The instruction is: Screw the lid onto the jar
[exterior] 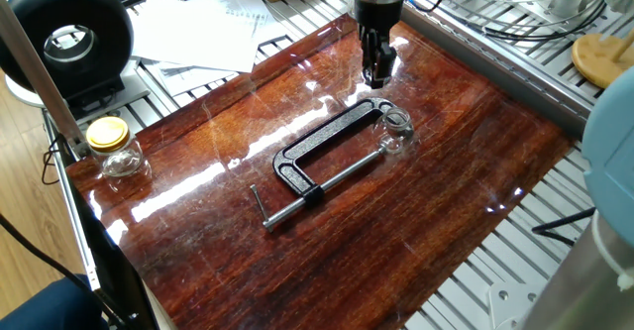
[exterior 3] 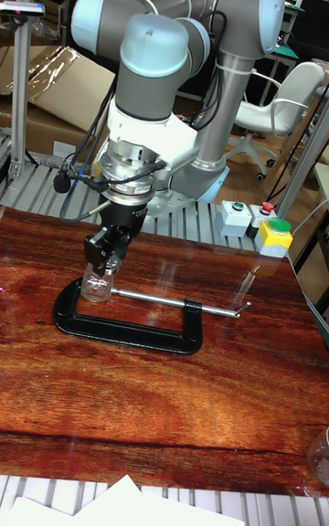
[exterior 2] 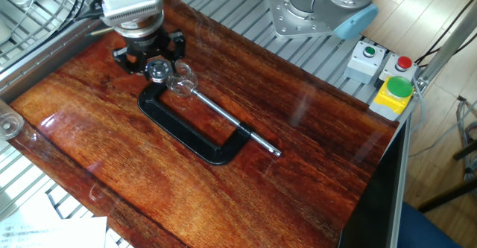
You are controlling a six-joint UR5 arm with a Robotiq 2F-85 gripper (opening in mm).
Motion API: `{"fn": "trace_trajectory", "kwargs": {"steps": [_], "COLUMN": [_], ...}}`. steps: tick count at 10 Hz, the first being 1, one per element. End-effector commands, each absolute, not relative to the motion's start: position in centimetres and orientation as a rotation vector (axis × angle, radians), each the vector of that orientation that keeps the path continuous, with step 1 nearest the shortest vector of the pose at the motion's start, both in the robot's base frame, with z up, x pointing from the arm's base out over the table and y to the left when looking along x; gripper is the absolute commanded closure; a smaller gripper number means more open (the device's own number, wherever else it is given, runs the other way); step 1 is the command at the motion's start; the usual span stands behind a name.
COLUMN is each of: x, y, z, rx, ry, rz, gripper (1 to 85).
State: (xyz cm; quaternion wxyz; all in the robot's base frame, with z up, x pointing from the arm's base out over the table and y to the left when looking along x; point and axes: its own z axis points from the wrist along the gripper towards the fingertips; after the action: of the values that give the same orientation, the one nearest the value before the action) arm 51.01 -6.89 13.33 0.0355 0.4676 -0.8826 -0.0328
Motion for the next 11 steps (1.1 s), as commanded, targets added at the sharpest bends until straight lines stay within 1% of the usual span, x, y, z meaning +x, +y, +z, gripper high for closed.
{"fn": "trace_trajectory", "kwargs": {"steps": [1, 2, 4, 7, 8, 11], "x": [50.4, 50.4, 49.3, 47.7, 46.8, 46.1], "y": [-7.3, -8.0, -8.8, -8.5, -8.0, -8.0], "z": [12.0, 11.2, 9.8, 9.1, 8.9, 8.9], "rx": [1.357, 1.356, 1.316, 1.224, 1.171, 1.114], "ry": [-2.775, -2.791, -2.814, -2.846, -2.859, -2.864], "rz": [-0.097, -0.056, -0.032, -0.117, -0.183, -0.199], "gripper": [84.0, 84.0, 84.0, 84.0, 84.0, 84.0]}}
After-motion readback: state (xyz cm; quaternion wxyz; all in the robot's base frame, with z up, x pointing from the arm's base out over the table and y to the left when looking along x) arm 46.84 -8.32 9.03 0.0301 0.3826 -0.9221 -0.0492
